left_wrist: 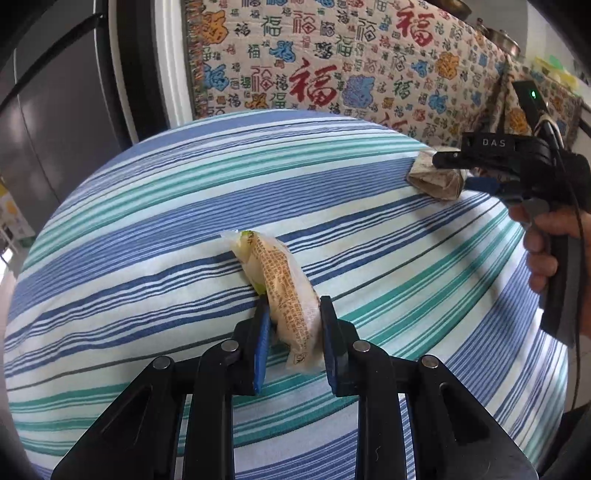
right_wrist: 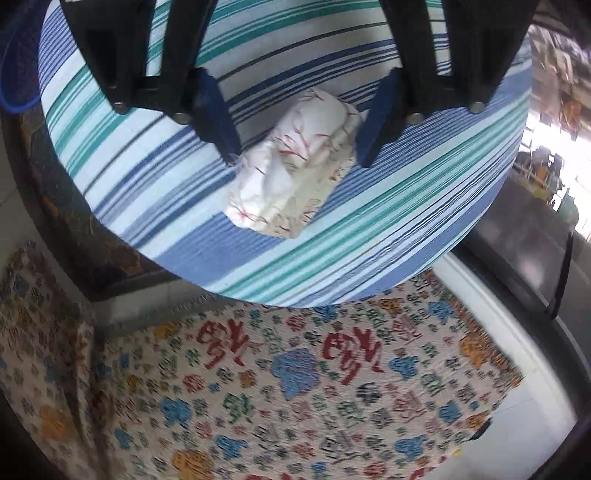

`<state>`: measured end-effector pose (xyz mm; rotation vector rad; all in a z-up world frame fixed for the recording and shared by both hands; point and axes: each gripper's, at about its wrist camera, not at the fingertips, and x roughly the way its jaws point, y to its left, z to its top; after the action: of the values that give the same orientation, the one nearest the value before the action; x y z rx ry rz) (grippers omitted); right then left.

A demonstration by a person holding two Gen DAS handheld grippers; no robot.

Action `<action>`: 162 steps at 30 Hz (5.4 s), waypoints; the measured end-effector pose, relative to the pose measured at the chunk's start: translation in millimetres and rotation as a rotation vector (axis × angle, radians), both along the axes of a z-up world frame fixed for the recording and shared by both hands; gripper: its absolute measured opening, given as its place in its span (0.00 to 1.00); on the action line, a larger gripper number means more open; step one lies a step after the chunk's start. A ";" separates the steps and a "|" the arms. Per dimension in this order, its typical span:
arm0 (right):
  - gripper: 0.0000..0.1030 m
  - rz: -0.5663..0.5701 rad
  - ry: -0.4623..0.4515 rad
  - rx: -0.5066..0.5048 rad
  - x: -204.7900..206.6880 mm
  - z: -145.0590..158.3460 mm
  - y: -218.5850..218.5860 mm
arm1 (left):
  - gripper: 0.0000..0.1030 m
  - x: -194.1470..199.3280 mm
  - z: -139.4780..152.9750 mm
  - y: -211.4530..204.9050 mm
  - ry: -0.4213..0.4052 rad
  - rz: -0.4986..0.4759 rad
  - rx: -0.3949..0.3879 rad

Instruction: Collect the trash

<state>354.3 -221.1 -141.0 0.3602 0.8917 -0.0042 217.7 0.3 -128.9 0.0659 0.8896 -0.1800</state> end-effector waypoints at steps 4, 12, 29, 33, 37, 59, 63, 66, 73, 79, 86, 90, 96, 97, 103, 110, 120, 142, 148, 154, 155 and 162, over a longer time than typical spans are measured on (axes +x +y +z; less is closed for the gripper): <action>0.36 0.272 -0.045 -0.182 -16.9 20.4 27.2 | 0.25 -5.9 0.2 4.6 0.000 -0.013 -0.021; 0.19 0.638 -0.038 -0.291 -95.8 46.8 61.8 | 0.26 -25.5 3.3 52.4 0.037 0.032 -0.123; 0.99 0.636 -0.015 -0.332 -137.2 -18.9 76.7 | 0.96 -40.5 -2.6 60.1 0.058 0.051 -0.069; 1.00 0.576 0.002 -0.334 -119.8 -20.9 79.1 | 1.00 -29.9 -9.9 45.8 0.065 0.079 0.052; 1.00 0.512 0.010 -0.337 -103.9 -24.4 79.4 | 1.00 -20.9 -10.8 47.5 0.067 0.115 0.046; 0.63 0.458 -0.047 -0.309 -128.0 27.1 63.5 | 0.17 -36.4 34.3 51.4 -0.086 -0.006 -0.125; 0.63 0.432 -0.044 -0.312 -136.2 32.1 47.4 | 0.17 -40.3 38.3 36.9 -0.089 -0.040 -0.143; 0.63 0.414 -0.051 -0.312 -146.1 37.8 35.3 | 0.17 -47.3 43.8 19.7 -0.107 -0.083 -0.144; 0.63 0.359 -0.064 -0.282 -171.5 52.9 5.5 | 0.17 -61.2 51.4 -23.2 -0.119 -0.178 -0.146; 0.63 0.287 -0.089 -0.256 -194.3 67.6 -29.2 | 0.17 -71.0 60.7 -58.9 -0.125 -0.254 -0.152; 0.63 0.186 -0.096 -0.241 -228.5 76.0 -75.5 | 0.17 -86.8 76.7 -109.1 -0.152 -0.364 -0.151; 0.63 0.121 -0.101 -0.240 -249.9 80.4 -107.7 | 0.17 -94.7 75.5 -143.1 -0.137 -0.413 -0.184; 0.63 -0.001 -0.092 -0.256 -284.0 81.0 -164.3 | 0.17 -105.2 72.8 -205.0 -0.120 -0.499 -0.219; 0.63 -0.020 -0.087 -0.262 -289.4 80.1 -173.8 | 0.17 -106.4 72.1 -215.1 -0.116 -0.513 -0.223; 0.63 -0.114 -0.060 -0.274 -317.3 71.3 -223.5 | 0.17 -116.7 61.1 -270.4 -0.075 -0.583 -0.244; 0.63 -0.172 -0.023 -0.266 -347.7 54.7 -266.7 | 0.17 -134.0 38.4 -329.5 -0.023 -0.655 -0.229; 0.64 -0.189 0.028 -0.234 -358.3 30.3 -299.4 | 0.17 -139.2 16.4 -376.1 0.026 -0.691 -0.211; 0.75 -0.134 0.074 -0.276 -336.4 -2.0 -314.0 | 0.66 -115.4 -20.5 -419.6 0.079 -0.699 -0.215; 0.75 -0.160 -0.012 -0.302 -340.8 18.9 -313.2 | 0.67 -119.3 -6.8 -409.0 0.067 -0.706 -0.246; 0.88 -0.220 -0.031 -0.339 -355.5 38.2 -289.4 | 0.93 -145.3 23.3 -383.7 0.041 -0.647 -0.196; 0.88 -0.240 -0.004 -0.348 -358.9 40.9 -283.5 | 0.95 -154.5 29.8 -378.2 0.019 -0.632 -0.166; 1.00 -0.371 0.043 -0.368 -418.2 60.0 -236.3 | 1.00 -205.1 58.2 -353.1 -0.070 -0.599 -0.027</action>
<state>-63.9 -457.4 -81.0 0.1763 0.8356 -0.5140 12.6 -352.7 -70.7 0.3122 0.7775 -0.7430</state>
